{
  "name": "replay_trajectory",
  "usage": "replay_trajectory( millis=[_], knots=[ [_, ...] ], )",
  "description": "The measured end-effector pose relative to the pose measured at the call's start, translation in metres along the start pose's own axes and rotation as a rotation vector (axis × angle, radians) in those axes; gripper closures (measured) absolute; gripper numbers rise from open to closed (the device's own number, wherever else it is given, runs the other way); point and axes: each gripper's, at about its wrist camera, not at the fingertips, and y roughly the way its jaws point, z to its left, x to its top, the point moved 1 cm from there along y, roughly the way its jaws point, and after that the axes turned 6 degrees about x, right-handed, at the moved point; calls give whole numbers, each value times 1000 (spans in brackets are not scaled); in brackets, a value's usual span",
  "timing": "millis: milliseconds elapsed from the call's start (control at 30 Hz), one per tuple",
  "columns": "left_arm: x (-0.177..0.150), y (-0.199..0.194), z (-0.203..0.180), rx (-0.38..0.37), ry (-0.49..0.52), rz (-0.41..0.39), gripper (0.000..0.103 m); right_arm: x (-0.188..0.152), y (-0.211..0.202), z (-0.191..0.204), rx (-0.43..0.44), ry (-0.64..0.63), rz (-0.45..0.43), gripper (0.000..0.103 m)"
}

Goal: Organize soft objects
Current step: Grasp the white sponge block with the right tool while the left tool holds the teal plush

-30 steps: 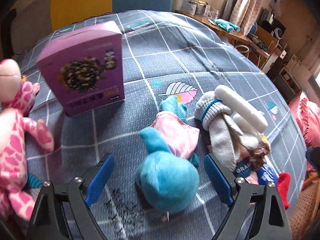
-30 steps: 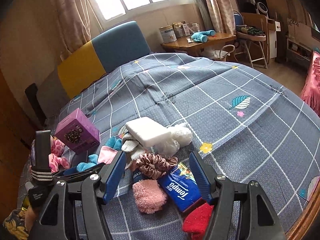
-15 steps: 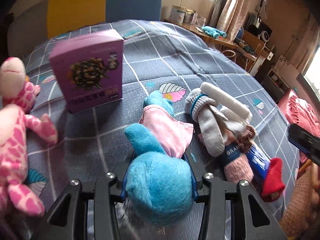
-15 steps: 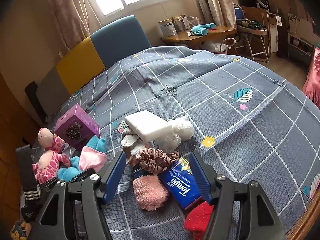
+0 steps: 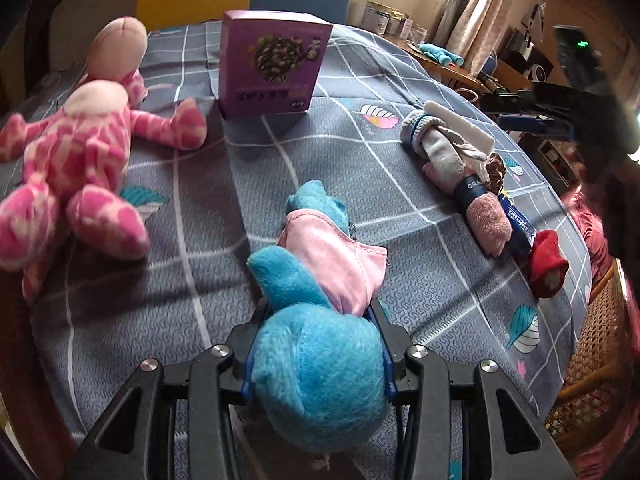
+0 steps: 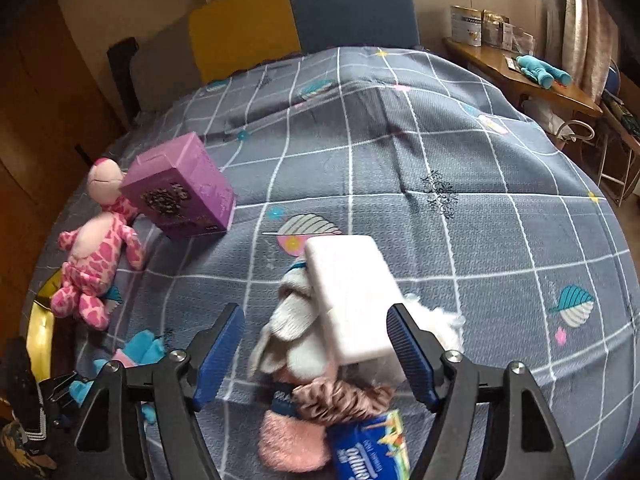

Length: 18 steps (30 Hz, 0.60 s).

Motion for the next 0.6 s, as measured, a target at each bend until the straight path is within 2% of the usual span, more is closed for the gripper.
replay_trajectory(
  millis=[100,267,333,467,500,533,567,600],
  knots=[
    [0,1,1,-12,-5,-5,57,14,22,-16,-39,-16,71,25],
    [0,1,3,-28,-19,1,56,22,48,-32,9,-14,169,22],
    [1,3,5,-35,-32,6,55,23,56,-35,5,-16,190,21],
    [1,2,6,-35,-43,9,55,25,64,-36,56,-5,216,21],
    [1,2,5,-34,-43,9,55,25,64,-34,52,-8,215,23],
    [0,1,5,-32,-44,9,55,24,63,-32,61,-8,210,38],
    [0,1,5,-31,-46,9,55,24,61,-29,70,-13,206,44],
    [0,1,6,-30,-47,8,55,23,57,-25,50,-28,197,44]
  ],
)
